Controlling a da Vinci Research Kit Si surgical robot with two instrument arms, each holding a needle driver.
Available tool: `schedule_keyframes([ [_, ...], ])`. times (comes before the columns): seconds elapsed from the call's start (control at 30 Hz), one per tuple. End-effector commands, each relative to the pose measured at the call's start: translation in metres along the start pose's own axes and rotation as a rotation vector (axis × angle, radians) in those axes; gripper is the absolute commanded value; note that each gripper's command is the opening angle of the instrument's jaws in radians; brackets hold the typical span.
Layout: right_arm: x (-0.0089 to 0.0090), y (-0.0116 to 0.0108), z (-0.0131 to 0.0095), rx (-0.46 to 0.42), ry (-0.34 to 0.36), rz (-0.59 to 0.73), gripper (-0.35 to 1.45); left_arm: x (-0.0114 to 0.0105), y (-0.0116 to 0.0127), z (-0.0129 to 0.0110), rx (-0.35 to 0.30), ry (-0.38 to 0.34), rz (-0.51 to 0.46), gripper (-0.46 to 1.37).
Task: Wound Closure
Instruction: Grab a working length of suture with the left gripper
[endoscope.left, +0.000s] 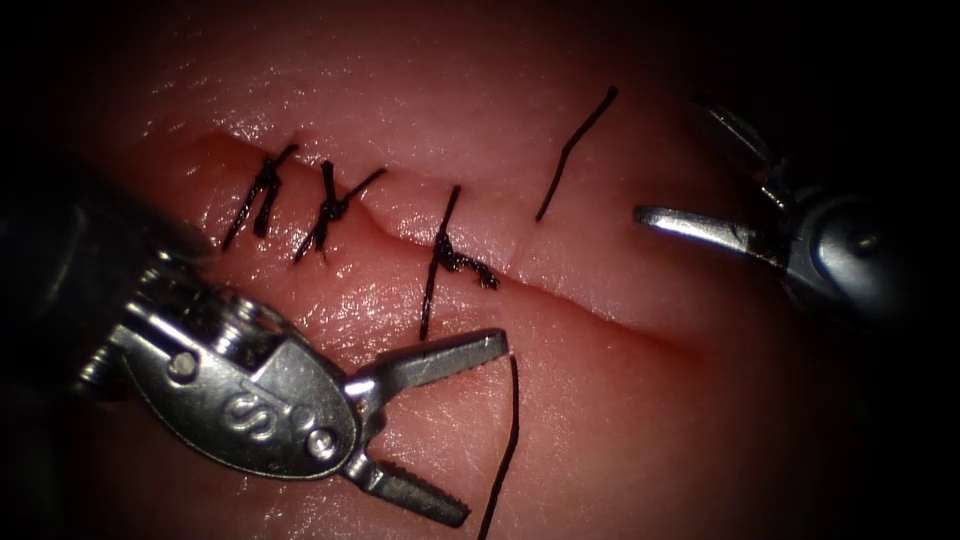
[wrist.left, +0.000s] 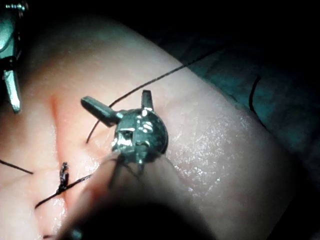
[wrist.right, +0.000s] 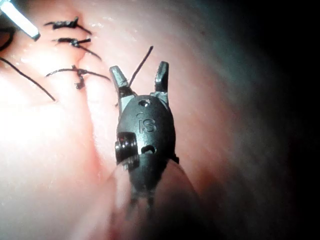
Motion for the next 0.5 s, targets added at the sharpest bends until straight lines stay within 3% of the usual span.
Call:
schedule_keyframes([
  [0.03,-0.0002,-0.0001,0.0001,0.017,0.004,-0.003,1.19,0.0004,0.0001,0.0003,0.004,0.011,0.024,0.75],
  [0.23,-0.0006,-0.0005,0.0003,0.045,0.014,-0.007,1.19,0.0016,0.0007,0.0008,0.006,0.069,0.084,0.71],
  [0.5,-0.0007,-0.0006,0.0003,0.050,0.015,-0.007,1.19,0.0015,0.0009,0.0011,-0.023,0.098,0.134,0.63],
])
